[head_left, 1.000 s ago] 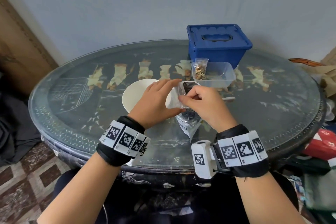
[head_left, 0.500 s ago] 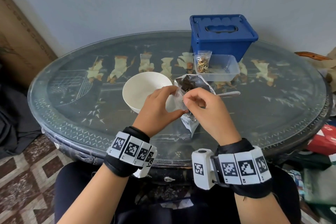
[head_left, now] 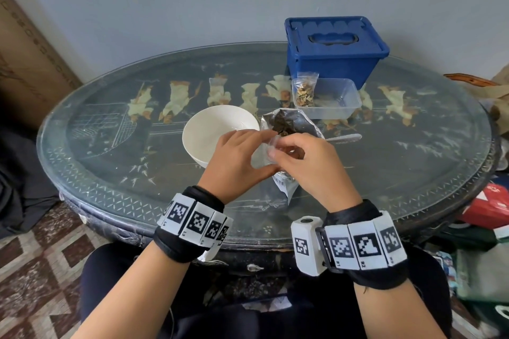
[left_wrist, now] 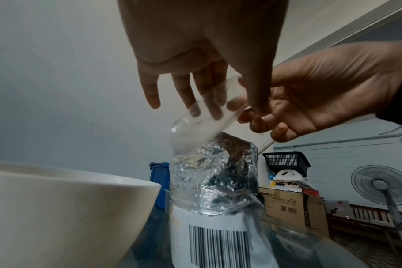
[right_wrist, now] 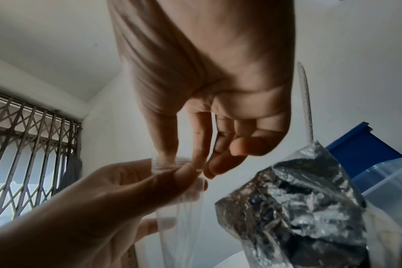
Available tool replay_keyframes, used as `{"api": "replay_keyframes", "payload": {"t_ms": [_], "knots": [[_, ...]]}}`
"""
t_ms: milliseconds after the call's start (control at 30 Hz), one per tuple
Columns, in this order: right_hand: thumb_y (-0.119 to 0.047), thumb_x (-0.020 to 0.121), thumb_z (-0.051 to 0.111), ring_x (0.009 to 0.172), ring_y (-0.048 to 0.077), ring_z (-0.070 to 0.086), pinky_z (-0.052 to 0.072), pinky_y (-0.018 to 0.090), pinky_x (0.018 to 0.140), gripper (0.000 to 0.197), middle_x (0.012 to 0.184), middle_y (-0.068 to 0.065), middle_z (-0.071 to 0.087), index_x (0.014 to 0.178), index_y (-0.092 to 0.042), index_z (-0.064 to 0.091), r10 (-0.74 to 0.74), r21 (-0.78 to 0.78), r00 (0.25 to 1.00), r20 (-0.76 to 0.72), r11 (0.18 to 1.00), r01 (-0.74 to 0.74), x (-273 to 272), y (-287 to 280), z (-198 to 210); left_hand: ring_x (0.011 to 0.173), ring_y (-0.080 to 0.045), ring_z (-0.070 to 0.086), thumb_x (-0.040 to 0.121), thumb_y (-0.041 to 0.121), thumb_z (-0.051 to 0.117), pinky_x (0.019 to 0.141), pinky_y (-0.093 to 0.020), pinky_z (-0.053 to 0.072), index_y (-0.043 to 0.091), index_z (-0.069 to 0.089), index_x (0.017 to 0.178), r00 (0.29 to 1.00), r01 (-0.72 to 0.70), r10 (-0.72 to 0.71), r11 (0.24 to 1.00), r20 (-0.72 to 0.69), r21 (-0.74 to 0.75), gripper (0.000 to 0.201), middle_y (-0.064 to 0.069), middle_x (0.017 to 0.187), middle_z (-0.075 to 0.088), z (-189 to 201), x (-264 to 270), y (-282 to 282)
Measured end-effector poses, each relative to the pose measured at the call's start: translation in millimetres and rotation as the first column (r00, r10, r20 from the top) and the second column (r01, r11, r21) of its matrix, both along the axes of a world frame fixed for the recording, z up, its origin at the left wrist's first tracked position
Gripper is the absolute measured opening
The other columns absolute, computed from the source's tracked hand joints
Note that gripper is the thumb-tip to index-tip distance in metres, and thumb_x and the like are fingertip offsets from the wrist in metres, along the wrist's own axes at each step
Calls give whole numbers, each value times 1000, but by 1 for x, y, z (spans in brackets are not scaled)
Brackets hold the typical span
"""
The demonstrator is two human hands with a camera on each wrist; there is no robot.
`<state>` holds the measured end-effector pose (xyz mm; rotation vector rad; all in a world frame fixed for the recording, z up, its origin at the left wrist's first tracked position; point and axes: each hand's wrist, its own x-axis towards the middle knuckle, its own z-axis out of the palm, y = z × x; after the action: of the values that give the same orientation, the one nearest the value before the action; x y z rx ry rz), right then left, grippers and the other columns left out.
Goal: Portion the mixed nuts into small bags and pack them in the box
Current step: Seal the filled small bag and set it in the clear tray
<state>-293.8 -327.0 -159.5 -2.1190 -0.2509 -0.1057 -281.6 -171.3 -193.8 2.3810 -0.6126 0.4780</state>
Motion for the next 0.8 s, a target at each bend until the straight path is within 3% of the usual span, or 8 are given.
{"api": "replay_keyframes", "payload": {"t_ms": [167, 267, 333, 400, 500, 567, 667, 800], "knots": [[-22, 87, 62, 78, 4, 56, 41, 6, 70, 11, 91, 2, 65, 92, -15, 69, -11, -71, 996, 83, 997, 17, 6, -11, 13, 95, -22, 62, 72, 56, 60, 84, -47, 48, 10, 64, 102, 1000, -29, 28, 997, -14, -72, 55, -1, 100, 68, -2, 5, 4], [-22, 88, 59, 82, 11, 54, 39, 13, 71, 12, 93, 1, 64, 93, -15, 68, -68, -141, 977, 203, 985, 98, 14, -27, 28, 95, -12, 56, 72, 55, 60, 84, -42, 47, 10, 64, 102, 997, -64, 57, 989, -57, -134, 55, 0, 100, 67, -2, 8, 5], [-26, 89, 58, 94, 16, 51, 36, 21, 77, 16, 98, 2, 62, 97, -17, 68, -109, -226, 968, 226, 961, 161, 23, -39, 33, 96, -8, 53, 71, 57, 59, 84, -35, 45, 10, 63, 103, 993, -86, 74, 985, -88, -151, 57, 1, 101, 66, -3, 9, 6], [-35, 89, 55, 107, 26, 47, 33, 31, 86, 25, 107, 7, 59, 103, -18, 67, -149, -409, 972, 180, 887, 212, 32, -51, 32, 96, -9, 54, 68, 59, 66, 86, -25, 41, 10, 62, 105, 988, -109, 89, 980, -122, -164, 62, 2, 101, 64, -2, 11, 6], [-41, 89, 54, 110, 31, 47, 36, 37, 90, 34, 111, 12, 57, 109, -16, 63, -190, -584, 981, 44, 791, 180, 39, -66, 28, 93, -10, 54, 71, 41, 74, 83, -3, 33, 7, 60, 109, 976, -165, 132, 967, -173, -194, 52, 6, 97, 59, -3, 13, 5], [-38, 89, 57, 103, 24, 51, 38, 32, 82, 32, 104, 9, 61, 107, -11, 63, -177, -589, 984, -35, 799, 123, 38, -71, 25, 91, -8, 52, 72, 32, 77, 81, 3, 30, 6, 59, 110, 969, -194, 155, 958, -190, -210, 50, 6, 96, 57, -4, 13, 5], [-25, 89, 60, 89, 18, 54, 36, 25, 73, 17, 94, 4, 61, 98, -11, 63, -170, -503, 983, -62, 856, 116, 38, -69, 19, 90, -10, 52, 72, 30, 77, 78, 3, 31, 6, 58, 111, 961, -210, 161, 954, -227, -214, 49, 4, 96, 57, -6, 14, 2], [-17, 89, 58, 79, 23, 64, 52, 37, 80, 12, 85, 7, 68, 98, -13, 64, -244, -203, 969, 39, 948, 247, 43, -57, 12, 88, -13, 54, 74, 30, 76, 76, -3, 34, 6, 57, 113, 952, -227, 171, 951, -253, -211, 50, -2, 99, 61, -10, 15, -1]]}}
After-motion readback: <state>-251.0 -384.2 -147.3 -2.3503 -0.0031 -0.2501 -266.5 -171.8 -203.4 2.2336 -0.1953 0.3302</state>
